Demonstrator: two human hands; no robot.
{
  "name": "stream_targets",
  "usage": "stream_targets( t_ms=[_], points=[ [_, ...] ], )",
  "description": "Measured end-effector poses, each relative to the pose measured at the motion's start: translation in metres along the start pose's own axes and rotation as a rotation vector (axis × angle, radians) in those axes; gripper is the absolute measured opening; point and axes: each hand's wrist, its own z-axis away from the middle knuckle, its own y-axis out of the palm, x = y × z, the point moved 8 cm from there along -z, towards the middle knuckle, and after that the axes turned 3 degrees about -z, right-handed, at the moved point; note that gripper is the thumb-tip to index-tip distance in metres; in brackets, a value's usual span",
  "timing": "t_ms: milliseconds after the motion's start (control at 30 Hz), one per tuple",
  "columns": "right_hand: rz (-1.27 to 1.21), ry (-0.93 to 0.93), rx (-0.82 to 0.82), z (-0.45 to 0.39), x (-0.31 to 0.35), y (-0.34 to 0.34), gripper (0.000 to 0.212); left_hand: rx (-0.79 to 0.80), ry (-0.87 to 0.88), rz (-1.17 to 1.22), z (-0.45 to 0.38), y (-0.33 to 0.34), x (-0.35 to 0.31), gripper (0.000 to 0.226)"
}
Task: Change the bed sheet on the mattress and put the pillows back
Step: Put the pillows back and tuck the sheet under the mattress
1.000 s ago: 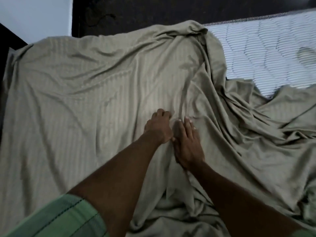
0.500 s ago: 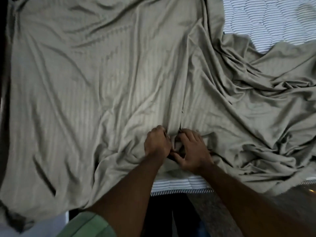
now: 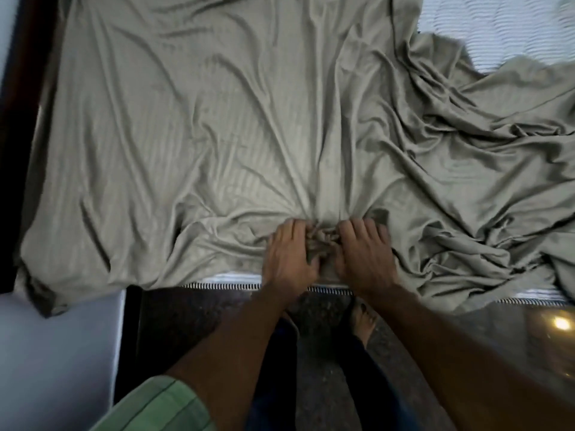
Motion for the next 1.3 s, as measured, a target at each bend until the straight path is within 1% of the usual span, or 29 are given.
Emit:
stream_targets(
  t_ms=[33,67,133,167,200,233,300,333,367,400,467,533,567,600,633,700,733,800,833,867,900,967,1033,1100,1167,1200,1233,1267,1300],
  points=[
    [-0.052,-0.070,-0.032,0.010,0.008,-0.006,0.031,-0.052,-0.003,-0.080,0.012,-0.006,0.002,0.052],
    [-0.093,-0.146,0.001,0.023,0.015,-0.003,0.035,-0.070,-0.013,-0.131,0.023,-0.007,0.005,0.052],
    [-0.055,-0.215,0.179,0.044,0.021,0.024,0.046,-0.067,0.013,-0.170,0.037,-0.004,0.012,0.050],
    [-0.012,-0.220,0.263,0.053,0.021,0.037,0.047,-0.069,0.037,-0.162,0.042,-0.002,0.014,0.049],
    [0.022,-0.213,0.304,0.055,0.021,0.046,0.041,-0.068,0.071,-0.159,0.046,-0.001,0.014,0.047],
    [0.015,-0.195,0.296,0.055,0.022,0.048,0.031,-0.062,0.107,-0.171,0.051,0.002,0.014,0.047],
    [-0.113,-0.078,0.244,0.049,0.020,0.038,0.014,-0.023,0.166,-0.242,0.058,0.006,0.010,0.052],
    [-0.209,0.005,0.244,0.046,0.017,0.035,0.014,-0.004,0.159,-0.284,0.061,0.008,0.011,0.055],
    [-0.298,0.087,0.276,0.046,0.012,0.035,0.017,-0.002,0.137,-0.317,0.064,0.008,0.013,0.052],
    [-0.338,0.095,0.327,0.049,0.012,0.041,0.021,-0.012,0.117,-0.327,0.067,0.009,0.015,0.045],
    [-0.337,-0.021,0.459,0.061,0.016,0.049,0.041,0.021,0.101,-0.235,0.074,0.016,0.015,0.029],
    [-0.336,-0.091,0.620,0.081,0.017,0.056,0.054,0.172,0.094,-0.073,0.084,0.035,0.013,0.016],
    [-0.327,-0.107,0.653,0.089,0.015,0.056,0.058,0.232,0.075,-0.030,0.089,0.043,0.012,0.022],
    [-0.310,-0.131,0.661,0.094,0.013,0.054,0.061,0.261,0.062,-0.013,0.093,0.047,0.011,0.033],
    [-0.265,-0.179,0.663,0.098,0.012,0.053,0.065,0.258,0.051,0.013,0.094,0.047,0.010,0.041],
    [-0.114,-0.295,0.699,0.103,0.017,0.054,0.071,0.208,0.082,0.065,0.097,0.044,0.009,0.044],
    [-0.044,-0.329,0.722,0.105,0.018,0.058,0.064,0.198,0.115,0.040,0.098,0.042,0.009,0.047],
    [-0.002,-0.291,0.708,0.096,0.019,0.060,0.038,0.184,0.189,-0.147,0.100,0.038,0.005,0.060],
    [0.000,-0.249,0.693,0.088,0.018,0.058,0.029,0.135,0.190,-0.234,0.102,0.036,0.004,0.056],
    [0.013,-0.224,0.691,0.082,0.018,0.056,0.026,0.070,0.167,-0.290,0.104,0.032,0.005,0.039],
    [0.017,-0.211,0.703,0.077,0.018,0.054,0.025,-0.012,0.127,-0.306,0.105,0.025,0.007,0.026],
    [-0.053,-0.157,0.736,0.066,0.019,0.046,0.026,-0.111,0.033,-0.245,0.106,0.013,0.015,0.030],
    [-0.186,-0.025,0.787,0.055,0.010,0.041,0.041,-0.157,-0.022,-0.135,0.106,0.004,0.025,0.038],
    [-0.345,0.130,0.835,0.047,-0.003,0.041,0.047,-0.199,-0.042,-0.093,0.104,-0.003,0.032,0.041],
    [-0.487,0.235,0.812,0.042,-0.013,0.038,0.043,-0.211,-0.025,-0.103,0.100,-0.009,0.035,0.039],
    [-0.507,0.237,0.746,0.037,-0.017,0.034,0.038,-0.218,-0.003,-0.118,0.098,-0.011,0.034,0.036],
    [-0.483,0.220,0.644,0.031,-0.020,0.028,0.032,-0.230,0.008,-0.131,0.098,-0.013,0.035,0.034],
    [-0.441,0.200,0.513,0.026,-0.023,0.022,0.025,-0.248,-0.023,-0.129,0.098,-0.016,0.036,0.033],
    [-0.412,0.203,0.378,0.023,-0.026,0.014,0.019,-0.283,-0.108,-0.104,0.099,-0.020,0.039,0.034]
  ],
)
